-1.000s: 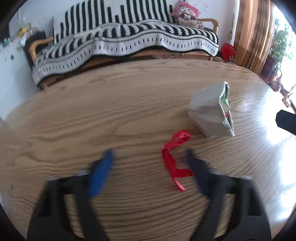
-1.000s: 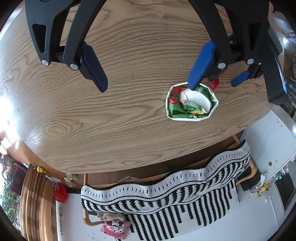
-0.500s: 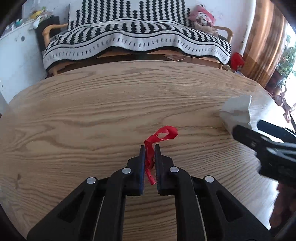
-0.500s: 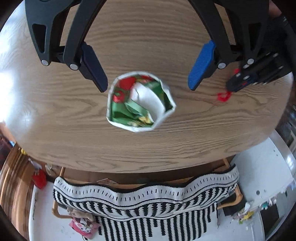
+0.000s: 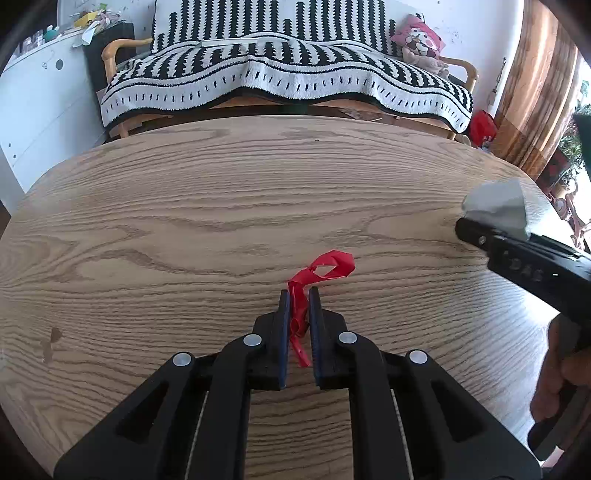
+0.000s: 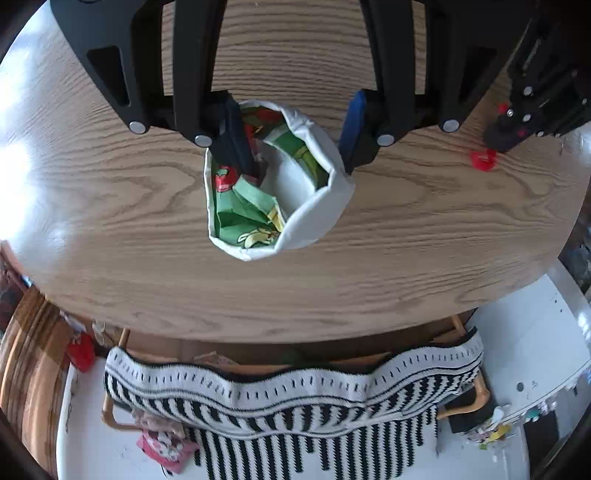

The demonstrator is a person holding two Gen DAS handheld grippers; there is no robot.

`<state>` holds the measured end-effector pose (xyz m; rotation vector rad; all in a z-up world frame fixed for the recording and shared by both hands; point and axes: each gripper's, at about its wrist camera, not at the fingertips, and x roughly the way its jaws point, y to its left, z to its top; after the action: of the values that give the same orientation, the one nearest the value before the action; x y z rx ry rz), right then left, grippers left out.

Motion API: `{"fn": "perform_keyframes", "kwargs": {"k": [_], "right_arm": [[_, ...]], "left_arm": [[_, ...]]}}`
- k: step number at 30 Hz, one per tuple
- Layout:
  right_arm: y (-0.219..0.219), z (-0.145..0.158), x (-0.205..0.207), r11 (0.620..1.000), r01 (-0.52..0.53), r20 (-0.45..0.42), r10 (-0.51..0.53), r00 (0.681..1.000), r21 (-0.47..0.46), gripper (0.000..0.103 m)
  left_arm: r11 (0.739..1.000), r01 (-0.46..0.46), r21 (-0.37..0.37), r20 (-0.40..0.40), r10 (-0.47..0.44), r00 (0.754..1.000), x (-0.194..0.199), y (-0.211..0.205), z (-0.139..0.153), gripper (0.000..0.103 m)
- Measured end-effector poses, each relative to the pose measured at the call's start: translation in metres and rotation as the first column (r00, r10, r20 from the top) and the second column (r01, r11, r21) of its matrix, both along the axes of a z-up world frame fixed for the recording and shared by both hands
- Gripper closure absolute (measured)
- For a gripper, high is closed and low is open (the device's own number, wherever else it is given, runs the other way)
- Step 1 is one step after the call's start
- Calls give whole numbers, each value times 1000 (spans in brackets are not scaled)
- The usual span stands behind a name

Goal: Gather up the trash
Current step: 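Carry ribbon and snack bag to the bin and open both grippers inside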

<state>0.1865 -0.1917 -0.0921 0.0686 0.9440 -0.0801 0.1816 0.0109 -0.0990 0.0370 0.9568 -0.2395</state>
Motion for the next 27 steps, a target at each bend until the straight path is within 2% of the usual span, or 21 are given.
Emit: {"fn": "perform_keyframes", "kwargs": {"k": [6,12,21,27], "right_arm": [[-16,22,-23,1000,8,31,-8,999,15,59],[-61,42,-61,998,63,57,-63,996,6,59],[-170,64,-148,976,217,97,-214,972,-12,59],[-257,68,-222,932,362,114,-360,926,1,59]], "left_arm": [[1000,6,4,13,-6,1000,-7,-7,3,94],[999,45,-6,29,-45,999,-17,-37,14,94],[981,194,-14,75,-192,978,-58,-129,36,94],[953,301,-36,91,-297,951,-94,-207,50,94]]}}
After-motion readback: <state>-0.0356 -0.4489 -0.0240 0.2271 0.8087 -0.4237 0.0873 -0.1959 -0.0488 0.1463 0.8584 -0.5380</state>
